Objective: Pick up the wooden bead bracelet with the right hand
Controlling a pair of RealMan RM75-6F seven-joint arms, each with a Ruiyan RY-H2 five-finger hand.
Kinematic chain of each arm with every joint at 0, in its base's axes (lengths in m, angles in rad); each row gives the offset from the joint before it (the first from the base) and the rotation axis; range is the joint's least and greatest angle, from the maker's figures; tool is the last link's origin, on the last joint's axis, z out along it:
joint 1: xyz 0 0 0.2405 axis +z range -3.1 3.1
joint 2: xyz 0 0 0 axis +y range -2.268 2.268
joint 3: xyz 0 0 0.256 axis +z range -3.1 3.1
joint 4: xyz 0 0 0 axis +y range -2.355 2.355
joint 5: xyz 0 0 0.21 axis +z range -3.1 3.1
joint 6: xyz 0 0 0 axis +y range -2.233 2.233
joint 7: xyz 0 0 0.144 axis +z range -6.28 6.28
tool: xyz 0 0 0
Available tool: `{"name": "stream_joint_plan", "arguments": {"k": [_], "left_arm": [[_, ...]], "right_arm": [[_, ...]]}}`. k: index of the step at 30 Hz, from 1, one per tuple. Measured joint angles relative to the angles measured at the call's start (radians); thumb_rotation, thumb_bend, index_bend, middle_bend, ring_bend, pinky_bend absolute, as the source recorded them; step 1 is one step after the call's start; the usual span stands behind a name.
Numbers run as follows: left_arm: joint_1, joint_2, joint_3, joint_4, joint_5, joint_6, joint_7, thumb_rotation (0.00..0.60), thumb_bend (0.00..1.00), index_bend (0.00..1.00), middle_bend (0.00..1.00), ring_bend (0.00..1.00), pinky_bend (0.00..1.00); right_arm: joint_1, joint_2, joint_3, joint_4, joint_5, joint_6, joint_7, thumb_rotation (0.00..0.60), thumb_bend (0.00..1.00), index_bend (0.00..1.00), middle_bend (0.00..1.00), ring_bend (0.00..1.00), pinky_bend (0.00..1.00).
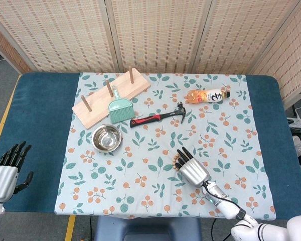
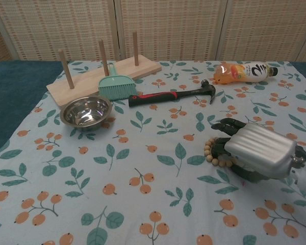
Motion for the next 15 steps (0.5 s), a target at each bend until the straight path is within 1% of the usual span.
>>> {"name": "stream_joint_plan", "arguments": {"k": [2,4,7,10,15], "left_arm": [[0.0,0.0,-0.001,0.0,-0.002,-0.001,0.001,0.6,0.43,0.0,0.0,0.0,0.17],[-0.001,-0.001,-0.002,0.001,-0.004,-0.002,0.002,0.6,0.43,0.0,0.0,0.0,0.17],[-0.002,-0.002,-0.002,0.001,-0.006,-0.006,0.004,0.6,0.43,0.0,0.0,0.0,0.17],[-0.003,-0.004,-0.002,0.001,-0.006,-0.008,0.007,0.6,0.43,0.0,0.0,0.0,0.17],[-0.003,-0.003,-0.003,0.001,-0.009,-0.01,0.007,0.6,0.43,0.0,0.0,0.0,0.17]], "right_arm": [[-0.001,0.0,-0.009,0.007,-0.013,0.01,-0.001,0.6,0.28,0.57,0.5,0.07,0.0],[-0.004,-0.003,-0.016,0.022,-0.025,0.029,0.002,0.6,0.28,0.67,0.57,0.14,0.0],[-0.007,-0.016,-0.025,0.056,-0.043,0.054,0.025,0.6,0.28,0.77,0.65,0.21,0.0],[-0.008,-0.032,-0.029,0.087,-0.058,0.079,0.062,0.6,0.28,0.83,0.69,0.26,0.0],[-0.01,-0.051,-0.028,0.119,-0.073,0.122,0.121,0.6,0.3,0.9,0.75,0.32,0.0]]}}
